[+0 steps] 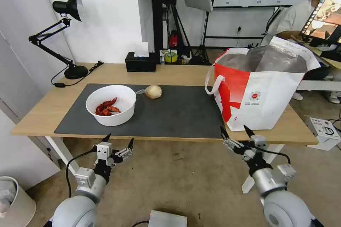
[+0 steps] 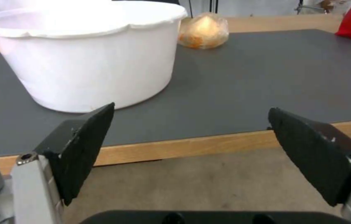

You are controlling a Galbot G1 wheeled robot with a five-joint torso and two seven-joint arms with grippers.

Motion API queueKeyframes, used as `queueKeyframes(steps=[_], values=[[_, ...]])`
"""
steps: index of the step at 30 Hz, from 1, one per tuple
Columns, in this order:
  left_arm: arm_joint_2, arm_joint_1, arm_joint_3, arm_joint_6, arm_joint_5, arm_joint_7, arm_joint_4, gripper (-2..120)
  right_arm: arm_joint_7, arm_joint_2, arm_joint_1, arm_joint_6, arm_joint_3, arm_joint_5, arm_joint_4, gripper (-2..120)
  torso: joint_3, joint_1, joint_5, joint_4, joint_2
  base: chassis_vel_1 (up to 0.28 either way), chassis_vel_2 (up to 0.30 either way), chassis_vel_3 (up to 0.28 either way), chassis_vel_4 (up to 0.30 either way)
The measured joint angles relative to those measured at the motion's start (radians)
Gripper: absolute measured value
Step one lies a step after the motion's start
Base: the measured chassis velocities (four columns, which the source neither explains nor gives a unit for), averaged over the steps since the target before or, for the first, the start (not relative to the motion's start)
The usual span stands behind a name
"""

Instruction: Pick up the trash from the table and place it into the takeout bag.

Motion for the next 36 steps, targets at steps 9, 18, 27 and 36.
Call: queueKeyframes(steps=[9, 18, 27, 36], values=[[-0.003, 0.023, -0.028, 0.0, -0.002, 0.0, -0.013, 100, 0.016, -0.023, 0.444, -0.073, -0.315, 0.076, -0.173, 100, 0.0, 0.0, -0.0002, 0.0002, 0.0, 0.0, 0.0, 0.0, 0.0], [-0.014, 0.045, -0.051, 0.0, -0.002, -0.002, -0.018, 100, 0.063, 0.121, 0.918, -0.147, -0.627, 0.213, -0.464, 100, 0.0, 0.0, -0.0001, 0.0003, 0.0, 0.0, 0.0, 0.0, 0.0], [-0.029, 0.044, -0.054, 0.001, 0.0, -0.003, -0.012, 100, 0.066, 0.346, 1.181, -0.203, -0.757, 0.325, -0.825, 100, 0.0, 0.0, -0.0001, 0.0002, 0.0, 0.0, 0.0, 0.0, 0.0], [-0.042, 0.053, -0.067, -0.002, 0.005, -0.003, -0.014, 100, 0.044, 0.567, 1.315, -0.312, -0.765, 0.335, -1.136, 100, 0.0, 0.0, -0.0001, 0.0002, 0.0, 0.0, 0.0, 0.0, 0.0]])
